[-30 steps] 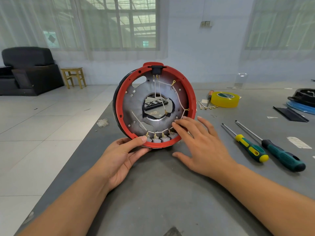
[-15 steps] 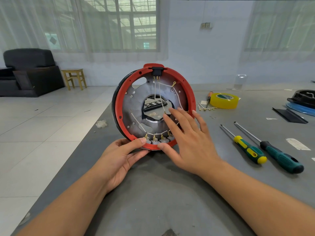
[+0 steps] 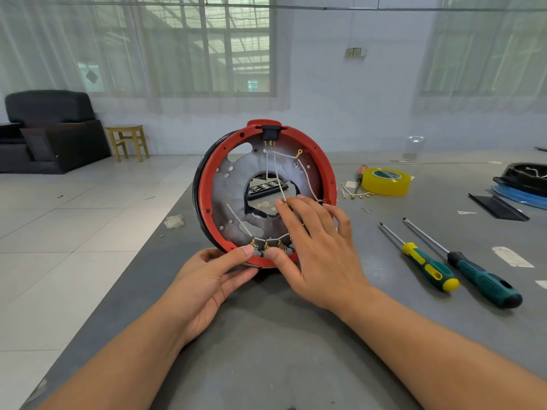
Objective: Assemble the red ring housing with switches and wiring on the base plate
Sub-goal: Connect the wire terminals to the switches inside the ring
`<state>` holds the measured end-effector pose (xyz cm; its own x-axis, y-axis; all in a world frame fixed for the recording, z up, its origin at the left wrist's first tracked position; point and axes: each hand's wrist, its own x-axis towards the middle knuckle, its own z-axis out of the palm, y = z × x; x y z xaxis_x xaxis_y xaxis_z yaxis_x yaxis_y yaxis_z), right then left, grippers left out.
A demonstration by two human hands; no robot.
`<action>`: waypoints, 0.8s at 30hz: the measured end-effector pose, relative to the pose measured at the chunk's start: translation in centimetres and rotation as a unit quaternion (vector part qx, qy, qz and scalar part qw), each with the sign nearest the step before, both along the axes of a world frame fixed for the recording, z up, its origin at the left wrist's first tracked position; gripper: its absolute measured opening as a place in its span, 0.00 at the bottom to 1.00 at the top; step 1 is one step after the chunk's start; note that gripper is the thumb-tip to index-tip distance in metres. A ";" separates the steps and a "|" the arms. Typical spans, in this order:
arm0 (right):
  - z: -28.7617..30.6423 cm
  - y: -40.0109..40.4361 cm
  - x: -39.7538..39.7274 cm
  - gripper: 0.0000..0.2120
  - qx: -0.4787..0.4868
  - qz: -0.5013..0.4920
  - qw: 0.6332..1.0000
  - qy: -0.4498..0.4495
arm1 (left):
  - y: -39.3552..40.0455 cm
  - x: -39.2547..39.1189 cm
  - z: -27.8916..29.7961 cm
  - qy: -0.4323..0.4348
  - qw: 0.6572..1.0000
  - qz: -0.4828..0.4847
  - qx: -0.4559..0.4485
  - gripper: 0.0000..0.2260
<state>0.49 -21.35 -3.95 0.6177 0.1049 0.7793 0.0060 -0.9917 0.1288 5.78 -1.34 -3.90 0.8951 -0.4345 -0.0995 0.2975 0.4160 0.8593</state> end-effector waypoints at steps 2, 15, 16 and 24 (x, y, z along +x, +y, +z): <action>0.1 0.2 -0.1 0.32 0.000 0.017 1.000 -0.009 | 0.0 0.0 0.0 -0.001 1.000 -0.001 0.000 0.34; 0.7 -1.0 -0.6 0.33 0.076 0.028 0.995 -0.053 | 0.1 0.2 -0.2 0.004 1.000 -0.002 0.003 0.38; 0.7 -1.2 -0.6 0.33 0.076 0.028 0.996 -0.045 | 0.1 0.2 -0.2 0.004 1.000 -0.002 0.004 0.38; 0.1 -2.0 -0.7 0.52 0.153 0.070 0.986 0.013 | 0.3 0.4 -0.2 0.009 1.000 -0.004 -0.001 0.36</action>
